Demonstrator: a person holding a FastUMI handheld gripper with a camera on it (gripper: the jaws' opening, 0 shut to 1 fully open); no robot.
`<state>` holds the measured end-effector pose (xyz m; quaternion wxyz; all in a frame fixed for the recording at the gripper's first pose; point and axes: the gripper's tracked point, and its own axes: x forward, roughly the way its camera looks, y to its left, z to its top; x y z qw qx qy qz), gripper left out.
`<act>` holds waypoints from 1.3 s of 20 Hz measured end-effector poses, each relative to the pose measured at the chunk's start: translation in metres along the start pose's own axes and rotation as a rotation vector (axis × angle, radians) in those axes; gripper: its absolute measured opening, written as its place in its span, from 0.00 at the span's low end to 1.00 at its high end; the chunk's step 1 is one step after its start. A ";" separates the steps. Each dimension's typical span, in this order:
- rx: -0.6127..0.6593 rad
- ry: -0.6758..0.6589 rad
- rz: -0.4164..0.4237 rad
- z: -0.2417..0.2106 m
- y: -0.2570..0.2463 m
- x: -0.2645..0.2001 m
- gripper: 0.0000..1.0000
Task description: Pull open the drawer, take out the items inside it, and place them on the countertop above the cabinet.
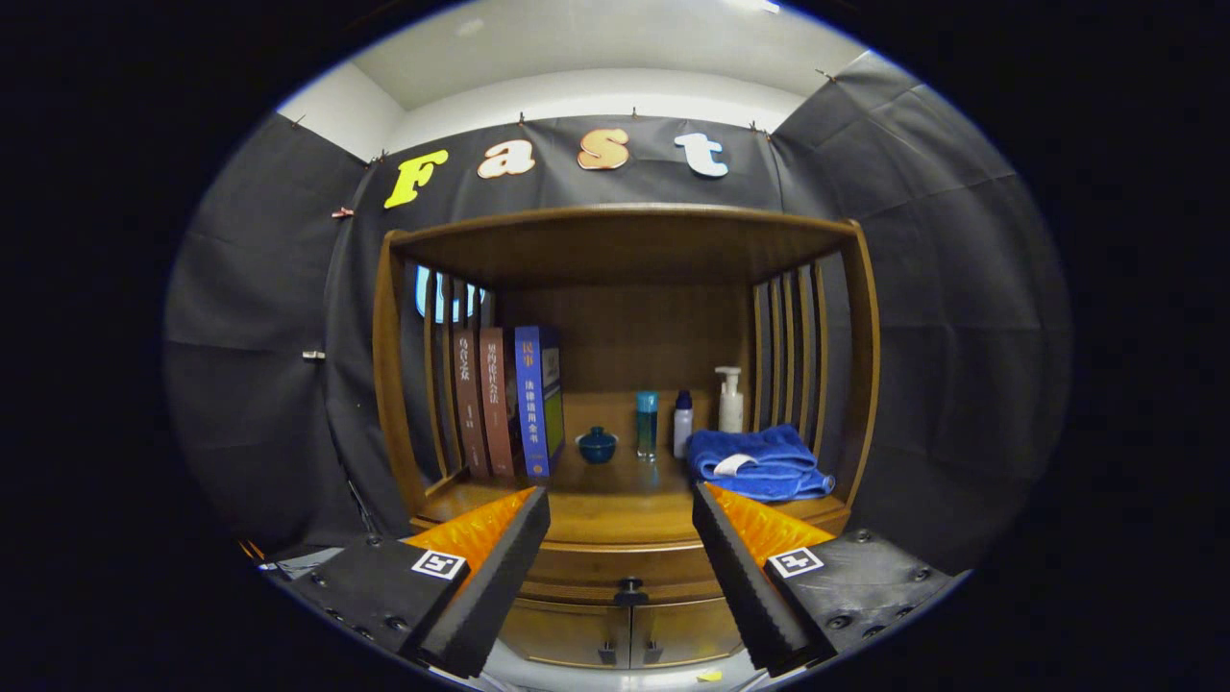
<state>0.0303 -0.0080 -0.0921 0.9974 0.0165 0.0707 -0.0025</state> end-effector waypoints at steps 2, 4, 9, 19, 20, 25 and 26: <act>0.009 0.042 -0.004 -0.021 -0.001 0.011 0.99; 0.013 0.078 -0.007 -0.043 -0.003 0.021 0.99; 0.021 0.174 -0.020 -0.096 -0.013 0.050 0.99; 0.040 0.324 -0.027 -0.191 -0.020 0.091 0.99; 0.037 0.334 -0.028 -0.195 -0.020 0.093 0.96; -0.012 0.373 -0.017 -0.209 -0.016 0.098 0.56; -0.025 0.377 -0.016 -0.212 -0.017 0.101 0.45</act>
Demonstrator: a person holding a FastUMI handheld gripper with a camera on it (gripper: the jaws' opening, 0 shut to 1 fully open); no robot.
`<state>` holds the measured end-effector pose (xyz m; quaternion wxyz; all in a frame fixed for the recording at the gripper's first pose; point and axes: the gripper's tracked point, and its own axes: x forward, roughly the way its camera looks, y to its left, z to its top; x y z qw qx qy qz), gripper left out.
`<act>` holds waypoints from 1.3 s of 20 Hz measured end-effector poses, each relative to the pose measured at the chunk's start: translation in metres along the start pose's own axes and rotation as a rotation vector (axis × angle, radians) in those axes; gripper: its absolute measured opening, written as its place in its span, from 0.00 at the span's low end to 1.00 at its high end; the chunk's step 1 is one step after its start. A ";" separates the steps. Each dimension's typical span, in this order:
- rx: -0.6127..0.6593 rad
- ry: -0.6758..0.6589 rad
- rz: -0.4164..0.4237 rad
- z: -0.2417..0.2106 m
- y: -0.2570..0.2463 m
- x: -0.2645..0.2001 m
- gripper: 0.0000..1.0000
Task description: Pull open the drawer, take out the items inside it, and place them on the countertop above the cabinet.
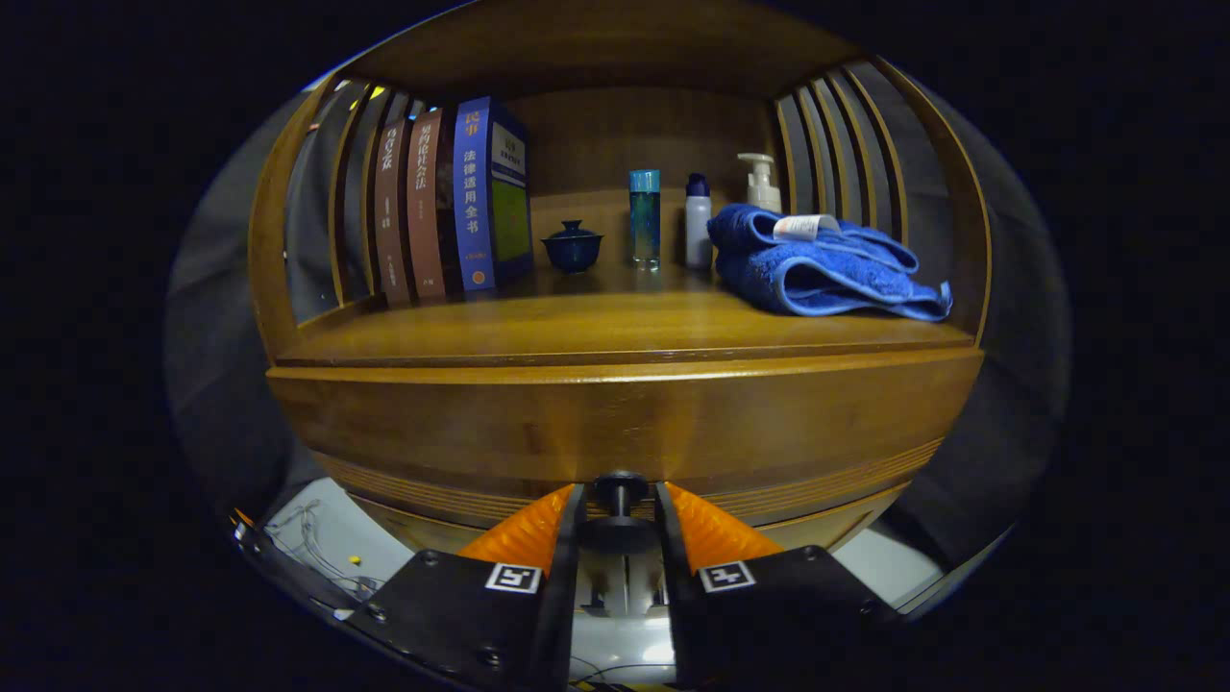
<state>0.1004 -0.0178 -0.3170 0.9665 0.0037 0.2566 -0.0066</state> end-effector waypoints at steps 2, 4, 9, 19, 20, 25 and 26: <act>0.002 -0.003 0.001 0.002 0.003 -0.006 0.36; -0.009 -0.002 0.002 0.001 0.002 -0.002 0.36; 0.004 0.013 0.012 -0.001 0.002 -0.003 0.36; -0.006 0.118 0.038 -0.031 0.002 -0.074 0.36; 0.001 0.130 0.048 -0.035 0.003 -0.083 0.36; 0.004 0.165 0.065 -0.051 0.003 -0.121 0.36; 0.009 0.170 0.070 -0.053 0.003 -0.127 0.36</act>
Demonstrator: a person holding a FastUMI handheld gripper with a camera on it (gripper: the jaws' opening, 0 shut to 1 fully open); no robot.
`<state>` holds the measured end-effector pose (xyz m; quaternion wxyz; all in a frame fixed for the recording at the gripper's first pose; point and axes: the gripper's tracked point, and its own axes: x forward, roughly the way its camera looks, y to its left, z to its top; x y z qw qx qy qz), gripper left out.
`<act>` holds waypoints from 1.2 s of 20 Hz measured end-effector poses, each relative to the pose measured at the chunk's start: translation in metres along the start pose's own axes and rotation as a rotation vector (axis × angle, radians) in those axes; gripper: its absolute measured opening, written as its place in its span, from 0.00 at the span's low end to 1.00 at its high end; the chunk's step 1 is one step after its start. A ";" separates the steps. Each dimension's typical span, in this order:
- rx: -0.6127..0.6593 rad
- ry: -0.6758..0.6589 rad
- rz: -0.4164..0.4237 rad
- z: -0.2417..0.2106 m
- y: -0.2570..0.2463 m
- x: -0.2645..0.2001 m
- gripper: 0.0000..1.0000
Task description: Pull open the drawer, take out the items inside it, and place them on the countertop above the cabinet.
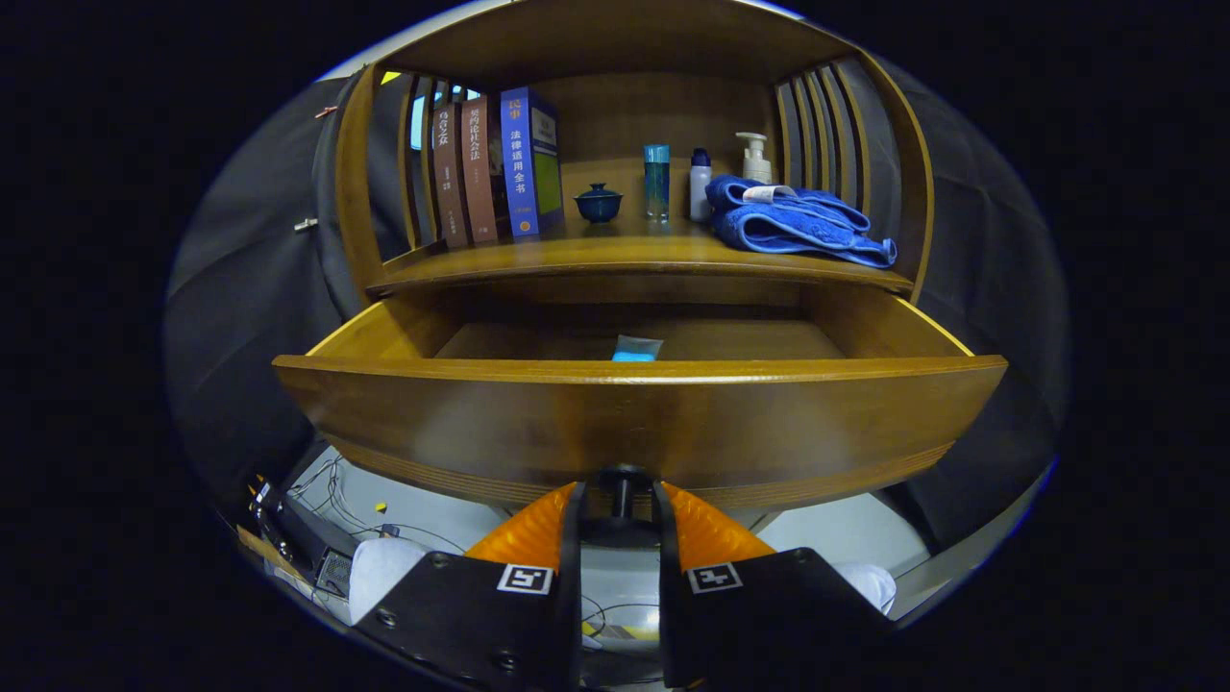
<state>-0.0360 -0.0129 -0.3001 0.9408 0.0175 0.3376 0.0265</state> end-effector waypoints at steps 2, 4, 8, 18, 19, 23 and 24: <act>-0.001 0.008 0.008 -0.006 0.003 -0.009 0.36; -0.004 0.024 0.008 -0.012 0.002 -0.017 0.36; -0.011 0.049 0.012 -0.023 0.003 -0.033 0.36; 0.030 0.080 -0.015 -0.034 -0.002 -0.039 0.39; 0.027 0.056 -0.020 -0.027 -0.003 -0.042 0.42; 0.022 -0.069 -0.042 0.010 -0.001 -0.077 1.00; 0.023 -0.092 -0.047 0.022 -0.002 -0.083 0.98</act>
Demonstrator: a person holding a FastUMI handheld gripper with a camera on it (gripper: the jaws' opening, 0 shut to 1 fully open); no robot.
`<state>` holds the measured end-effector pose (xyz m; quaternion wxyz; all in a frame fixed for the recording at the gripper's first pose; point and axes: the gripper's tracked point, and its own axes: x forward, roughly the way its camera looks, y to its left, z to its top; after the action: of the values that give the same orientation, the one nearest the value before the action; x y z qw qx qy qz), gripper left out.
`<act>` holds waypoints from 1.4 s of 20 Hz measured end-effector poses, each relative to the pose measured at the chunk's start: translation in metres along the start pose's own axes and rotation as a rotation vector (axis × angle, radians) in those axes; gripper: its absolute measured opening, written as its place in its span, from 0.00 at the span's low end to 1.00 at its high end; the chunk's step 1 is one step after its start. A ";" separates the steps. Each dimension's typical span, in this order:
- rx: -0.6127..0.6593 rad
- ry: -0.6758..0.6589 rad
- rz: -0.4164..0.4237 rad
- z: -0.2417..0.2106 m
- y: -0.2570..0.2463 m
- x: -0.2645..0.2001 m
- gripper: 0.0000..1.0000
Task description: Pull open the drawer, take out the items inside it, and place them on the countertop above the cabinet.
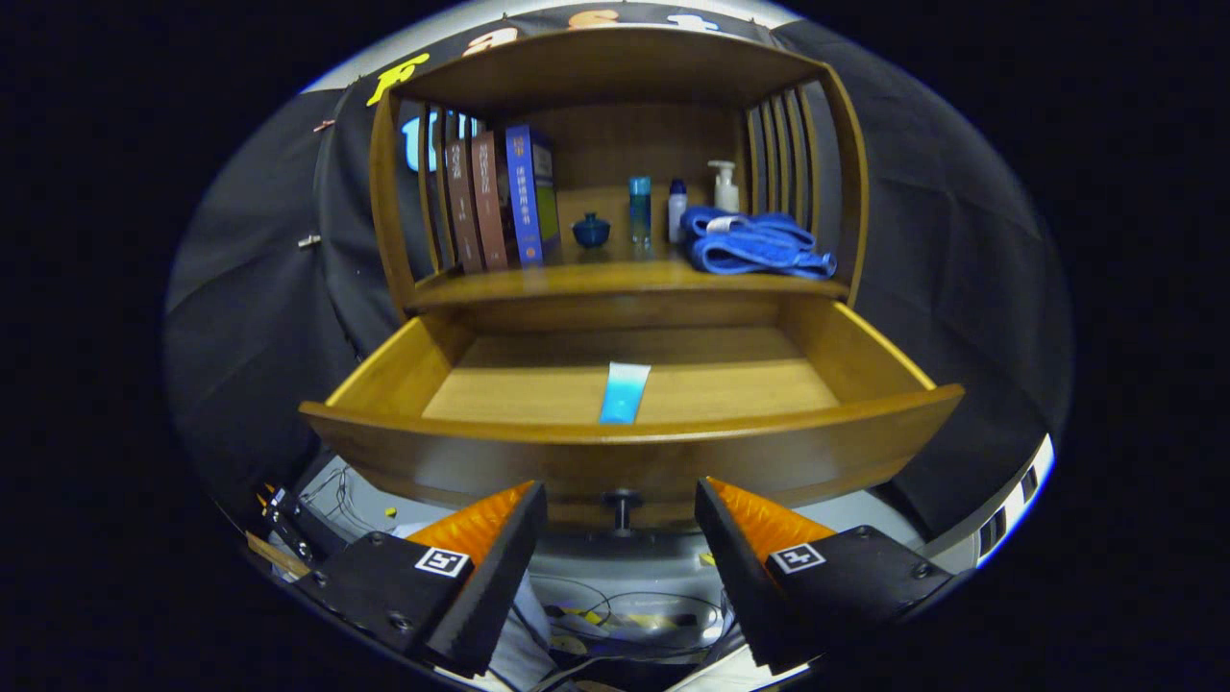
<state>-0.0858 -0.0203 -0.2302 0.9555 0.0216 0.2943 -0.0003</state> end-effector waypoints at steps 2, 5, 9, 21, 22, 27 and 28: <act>0.004 -0.028 -0.007 0.026 0.000 -0.004 0.98; 0.017 -0.057 0.000 0.066 0.003 0.011 0.98; -0.009 0.025 0.007 0.087 0.008 0.061 0.98; -0.008 0.515 -0.065 0.023 0.003 0.185 0.99; -0.001 0.554 -0.072 0.015 0.002 0.188 0.99; 0.077 0.760 -0.112 -0.020 -0.007 0.191 0.98; 0.091 0.773 -0.121 -0.020 -0.009 0.193 0.97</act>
<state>0.0629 -0.0258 -0.3554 0.7704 0.0451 0.6329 -0.0615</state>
